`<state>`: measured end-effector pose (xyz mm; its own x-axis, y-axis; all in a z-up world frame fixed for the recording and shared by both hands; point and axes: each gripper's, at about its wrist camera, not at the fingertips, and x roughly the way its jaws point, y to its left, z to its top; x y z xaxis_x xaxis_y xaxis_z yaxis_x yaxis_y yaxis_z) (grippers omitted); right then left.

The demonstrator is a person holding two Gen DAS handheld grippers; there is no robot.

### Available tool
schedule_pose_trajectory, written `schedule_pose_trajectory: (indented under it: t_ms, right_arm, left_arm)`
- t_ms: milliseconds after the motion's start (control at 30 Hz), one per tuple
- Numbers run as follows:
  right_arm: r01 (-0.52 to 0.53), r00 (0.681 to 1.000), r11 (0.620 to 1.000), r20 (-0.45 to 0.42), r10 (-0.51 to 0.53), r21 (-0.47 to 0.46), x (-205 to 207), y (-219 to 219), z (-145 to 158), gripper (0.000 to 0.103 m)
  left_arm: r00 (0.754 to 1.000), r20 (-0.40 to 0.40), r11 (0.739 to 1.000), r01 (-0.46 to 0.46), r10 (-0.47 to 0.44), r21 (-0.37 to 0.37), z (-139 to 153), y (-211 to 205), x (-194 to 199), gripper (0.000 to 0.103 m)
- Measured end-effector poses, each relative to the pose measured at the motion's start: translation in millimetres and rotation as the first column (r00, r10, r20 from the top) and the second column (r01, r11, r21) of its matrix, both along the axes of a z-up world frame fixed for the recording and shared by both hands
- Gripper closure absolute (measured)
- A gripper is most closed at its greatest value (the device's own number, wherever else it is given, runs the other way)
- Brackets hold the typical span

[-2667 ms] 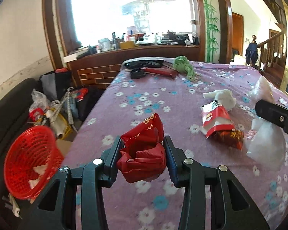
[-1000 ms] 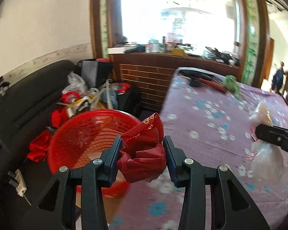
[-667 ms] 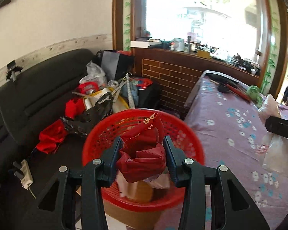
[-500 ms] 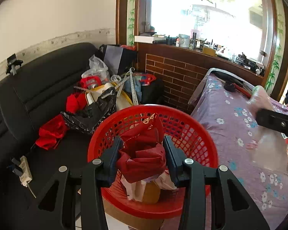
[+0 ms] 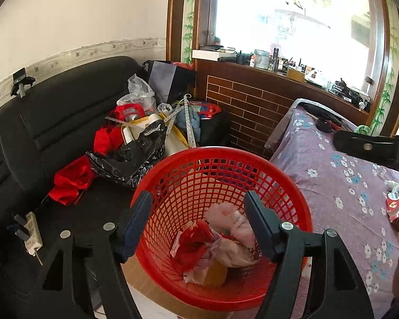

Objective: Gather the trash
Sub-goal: 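Carry the red packet and white bag to the basket and open both grippers, then grasp the red-and-white tissue pack with the right gripper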

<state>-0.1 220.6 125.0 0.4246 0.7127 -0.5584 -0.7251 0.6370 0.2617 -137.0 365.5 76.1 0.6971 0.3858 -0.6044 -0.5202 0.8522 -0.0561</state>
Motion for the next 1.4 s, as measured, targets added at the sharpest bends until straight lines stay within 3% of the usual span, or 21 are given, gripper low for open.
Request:
schedule_pose_trajectory:
  t_ms: [333, 533, 667, 833, 1000, 1200, 1233, 1267, 1400]
  right_arm:
    - [0.105, 0.993, 0.995, -0.050, -0.104, 0.003, -4, -97, -17, 0.059]
    - [0.237, 0.970, 0.972, -0.061, -0.236, 0.000, 5, -177, -20, 0.055]
    - [0.376, 0.920, 0.925, -0.101, -0.379, -0.048, 30, -236, -25, 0.046]
    - [0.522, 0.819, 0.839, -0.185, -0.544, -0.156, 79, -297, -42, 0.037]
    - [0.520, 0.774, 0.826, -0.289, -0.563, -0.218, 115, -307, -70, 0.036]
    - [0.492, 0.786, 0.838, -0.294, -0.544, -0.236, 128, -291, -85, 0.036]
    - [0.488, 0.785, 0.838, -0.295, -0.544, -0.246, 130, -289, -87, 0.039]
    - [0.482, 0.786, 0.841, -0.303, -0.539, -0.245, 130, -288, -89, 0.054]
    - [0.459, 0.811, 0.863, -0.295, -0.505, -0.214, 124, -284, -87, 0.067]
  left_arm:
    - [0.990, -0.001, 0.990, 0.138, -0.138, 0.038, 15, -71, 13, 0.031]
    - [0.971, -0.024, 0.970, 0.240, -0.240, 0.041, 15, -124, 25, 0.030]
    - [0.945, -0.051, 0.945, 0.325, -0.323, 0.040, 11, -164, 37, 0.029]
    - [0.909, -0.075, 0.909, 0.414, -0.410, 0.043, 6, -206, 49, 0.029]
    - [0.875, -0.099, 0.876, 0.480, -0.474, 0.046, 1, -238, 51, 0.028]
    - [0.852, -0.124, 0.855, 0.517, -0.508, 0.048, -6, -252, 53, 0.028]
    - [0.851, -0.126, 0.854, 0.518, -0.510, 0.046, -6, -253, 53, 0.028]
    - [0.850, -0.128, 0.854, 0.519, -0.511, 0.043, -7, -254, 54, 0.028]
    - [0.847, -0.132, 0.851, 0.523, -0.515, 0.037, -10, -256, 55, 0.028]
